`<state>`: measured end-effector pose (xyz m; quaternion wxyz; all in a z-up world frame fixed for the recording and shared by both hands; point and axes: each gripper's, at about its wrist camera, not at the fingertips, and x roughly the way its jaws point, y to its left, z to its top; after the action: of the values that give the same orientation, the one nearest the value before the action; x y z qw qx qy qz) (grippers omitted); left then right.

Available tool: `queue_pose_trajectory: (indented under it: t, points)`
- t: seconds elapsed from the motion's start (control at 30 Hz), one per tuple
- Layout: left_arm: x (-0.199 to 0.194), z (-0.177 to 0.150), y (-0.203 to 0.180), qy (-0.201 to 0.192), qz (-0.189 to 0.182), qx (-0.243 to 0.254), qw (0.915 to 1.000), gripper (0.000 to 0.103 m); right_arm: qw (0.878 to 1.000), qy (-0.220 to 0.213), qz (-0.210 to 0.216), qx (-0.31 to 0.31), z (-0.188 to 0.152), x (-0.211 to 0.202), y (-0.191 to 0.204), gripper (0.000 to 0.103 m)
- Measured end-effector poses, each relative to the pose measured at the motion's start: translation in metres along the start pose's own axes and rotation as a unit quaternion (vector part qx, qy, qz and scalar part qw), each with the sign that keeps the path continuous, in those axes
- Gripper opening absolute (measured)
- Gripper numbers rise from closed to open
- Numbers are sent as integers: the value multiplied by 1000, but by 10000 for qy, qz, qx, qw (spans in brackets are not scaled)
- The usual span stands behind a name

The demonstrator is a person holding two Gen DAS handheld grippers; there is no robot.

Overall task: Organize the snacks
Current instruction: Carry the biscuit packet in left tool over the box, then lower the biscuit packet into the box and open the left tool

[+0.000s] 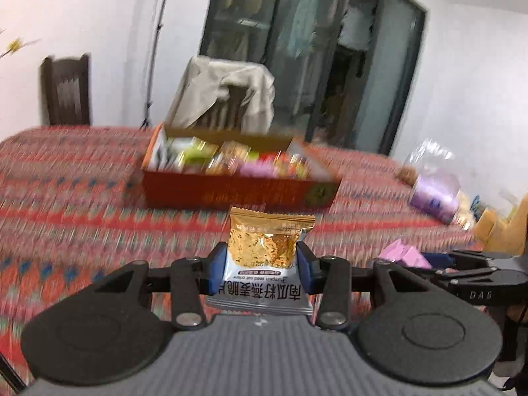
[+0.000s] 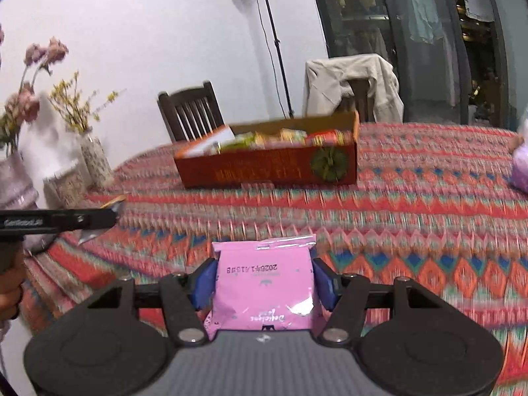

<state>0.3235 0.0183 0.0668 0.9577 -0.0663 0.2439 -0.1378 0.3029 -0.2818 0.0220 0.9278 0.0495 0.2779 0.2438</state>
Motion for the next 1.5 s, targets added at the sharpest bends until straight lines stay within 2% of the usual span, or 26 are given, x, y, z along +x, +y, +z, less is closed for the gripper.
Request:
queue_pose_trajectory:
  t: [0.1, 0.2, 0.3, 0.43, 0.6, 0.63, 0.67, 0.73, 0.8, 0.83, 0.9, 1.0, 1.13, 1.27, 1.37, 1.5]
  points:
    - [32, 42, 10, -15, -313, -57, 9995, 44, 9995, -226, 107, -181, 39, 9, -4, 61]
    - [78, 82, 18, -7, -127, 53, 9999, 44, 9984, -401, 168, -357, 89, 36, -11, 61]
    - [134, 122, 33, 156, 14, 52, 9999, 44, 9986, -344, 255, -314, 138, 79, -20, 61]
    - [211, 158, 57, 567, 258, -87, 9980, 44, 9999, -66, 41, -135, 197, 160, -34, 61]
    - [291, 176, 75, 977, 694, -126, 9927, 45, 9974, 579, -413, 70, 236, 271, -51, 61]
    - [303, 176, 79, 1025, 819, -145, 9912, 49, 9960, 713, -504, 176, 240, 291, -57, 61]
    - [316, 174, 84, 1070, 890, -237, 9900, 62, 9948, 784, -550, 336, 242, 308, -62, 62]
    - [331, 169, 94, 1165, 990, -391, 9875, 72, 9924, 837, -546, 714, 246, 335, -74, 66]
    - [339, 159, 102, 1223, 1039, -408, 9862, 72, 9887, 861, -776, 950, 242, 350, -80, 75]
    - [338, 158, 105, 1231, 972, -497, 9864, 76, 9889, 840, -839, 895, 235, 355, -80, 75]
    - [332, 158, 113, 1053, 727, -713, 9892, 80, 9835, 1206, -832, 1060, 228, 365, -84, 76]
    - [334, 160, 116, 1073, 658, -816, 9887, 80, 9848, 891, -826, 1240, 228, 357, -89, 78]
    - [336, 161, 112, 1114, 675, -672, 9892, 80, 9850, 944, -892, 1133, 228, 357, -86, 79]
    - [333, 165, 107, 1129, 858, -581, 9882, 80, 9855, 933, -949, 1053, 231, 358, -83, 79]
    - [312, 176, 102, 981, 776, -465, 9911, 80, 9881, 850, -1056, 730, 238, 354, -76, 79]
    - [267, 195, 90, 733, 899, -233, 9930, 80, 9916, 668, -933, 604, 258, 319, -58, 79]
